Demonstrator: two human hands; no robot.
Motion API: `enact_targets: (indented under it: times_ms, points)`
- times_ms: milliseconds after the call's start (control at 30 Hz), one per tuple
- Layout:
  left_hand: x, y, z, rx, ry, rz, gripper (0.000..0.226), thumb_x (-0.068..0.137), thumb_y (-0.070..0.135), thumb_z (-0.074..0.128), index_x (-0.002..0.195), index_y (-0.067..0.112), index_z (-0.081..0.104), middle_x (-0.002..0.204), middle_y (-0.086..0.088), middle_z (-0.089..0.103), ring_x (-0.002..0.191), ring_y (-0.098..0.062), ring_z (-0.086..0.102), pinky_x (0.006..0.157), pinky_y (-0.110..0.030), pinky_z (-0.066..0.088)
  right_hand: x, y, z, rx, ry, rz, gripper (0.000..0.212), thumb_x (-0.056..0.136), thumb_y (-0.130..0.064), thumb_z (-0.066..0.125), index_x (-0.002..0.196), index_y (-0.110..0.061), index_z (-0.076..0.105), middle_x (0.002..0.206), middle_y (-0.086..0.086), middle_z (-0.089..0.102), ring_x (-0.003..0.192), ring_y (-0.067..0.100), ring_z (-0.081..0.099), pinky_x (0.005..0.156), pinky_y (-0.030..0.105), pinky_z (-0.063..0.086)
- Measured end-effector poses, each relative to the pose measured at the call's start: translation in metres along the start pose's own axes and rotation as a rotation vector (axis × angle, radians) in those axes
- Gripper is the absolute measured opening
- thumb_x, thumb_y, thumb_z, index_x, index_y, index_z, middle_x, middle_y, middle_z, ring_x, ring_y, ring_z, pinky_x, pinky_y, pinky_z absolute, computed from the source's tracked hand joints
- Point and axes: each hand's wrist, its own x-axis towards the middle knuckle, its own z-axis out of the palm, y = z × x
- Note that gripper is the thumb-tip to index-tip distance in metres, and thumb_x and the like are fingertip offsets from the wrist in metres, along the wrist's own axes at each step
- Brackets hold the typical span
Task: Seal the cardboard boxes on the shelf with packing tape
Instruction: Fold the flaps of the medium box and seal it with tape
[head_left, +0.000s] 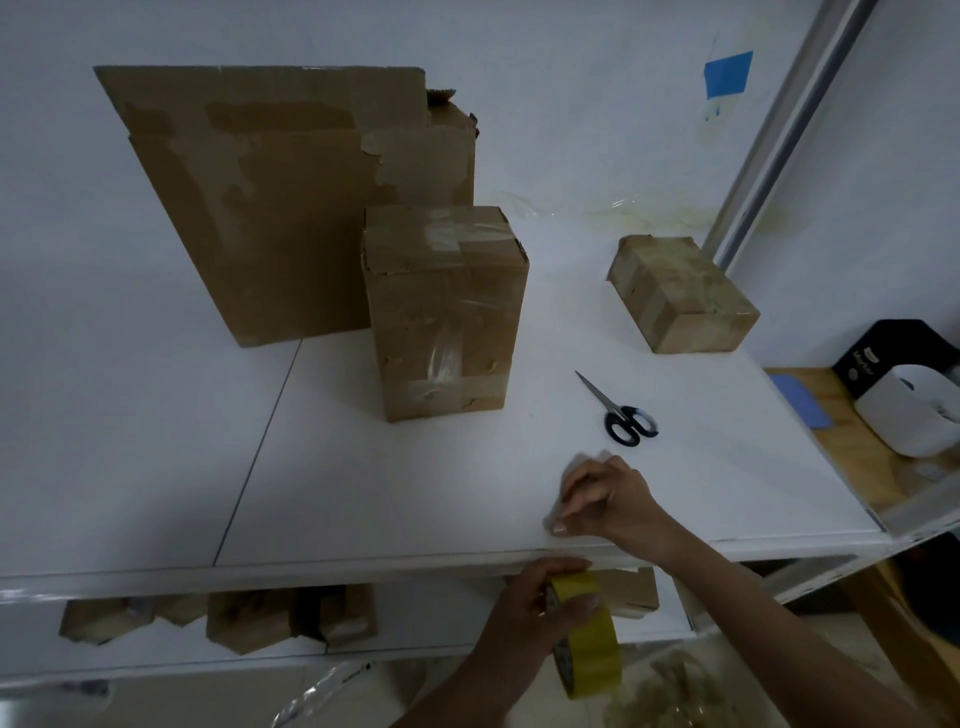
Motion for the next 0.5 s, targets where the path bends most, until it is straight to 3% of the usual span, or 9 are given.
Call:
enact_targets:
  times_ms: [100, 200, 267, 367, 500]
  points:
    - [0.002, -0.003, -0.004, -0.034, -0.024, -0.031, 0.031, 0.082, 0.019, 0.08, 0.109, 0.031, 0.071, 0.117, -0.008, 0.069, 0.087, -0.007, 0.067, 0.076, -0.031, 0.048, -0.005, -0.003, 0.002, -0.005, 0.076, -0.08, 0.038, 0.061, -0.076, 0.068, 0.074, -0.041, 0.076, 0.092, -0.018, 0.066, 0.089, 0.0, 0.055, 0.084, 0.019, 0.039]
    - [0.003, -0.002, -0.008, 0.0, -0.041, -0.024, 0.038, 0.08, 0.01, 0.079, 0.109, 0.033, 0.071, 0.118, -0.005, 0.069, 0.087, 0.0, 0.066, 0.072, -0.02, 0.046, -0.009, -0.002, 0.007, -0.076, 0.145, -0.16, 0.029, 0.069, -0.065, 0.073, 0.074, -0.037, 0.076, 0.093, -0.019, 0.061, 0.087, 0.004, 0.058, 0.077, 0.029, 0.047]
    - [0.003, 0.001, -0.01, 0.017, -0.03, -0.055, 0.039, 0.084, 0.007, 0.075, 0.108, 0.037, 0.07, 0.119, 0.0, 0.069, 0.092, -0.002, 0.066, 0.076, -0.022, 0.048, -0.012, 0.001, 0.01, -0.136, 0.178, -0.186, 0.022, 0.072, -0.057, 0.075, 0.075, -0.036, 0.074, 0.098, -0.018, 0.058, 0.088, 0.006, 0.059, 0.072, 0.032, 0.049]
    - [0.001, 0.013, -0.013, 0.126, -0.072, -0.153, 0.04, 0.084, 0.021, 0.076, 0.097, 0.058, 0.069, 0.107, 0.02, 0.07, 0.109, -0.011, 0.061, 0.089, -0.036, 0.042, -0.019, 0.0, 0.012, -0.276, 0.152, -0.2, 0.012, 0.078, -0.045, 0.073, 0.084, -0.037, 0.067, 0.105, -0.016, 0.054, 0.093, 0.005, 0.053, 0.074, 0.038, 0.046]
    - [0.001, 0.033, -0.025, 0.203, -0.154, -0.276, 0.039, 0.069, 0.044, 0.073, 0.104, 0.059, 0.067, 0.131, 0.011, 0.06, 0.125, -0.017, 0.052, 0.1, -0.046, 0.047, -0.022, -0.003, 0.012, -0.386, 0.128, -0.145, 0.022, 0.09, -0.056, 0.055, 0.097, -0.035, 0.056, 0.109, -0.009, 0.052, 0.098, 0.013, 0.05, 0.081, 0.035, 0.042]
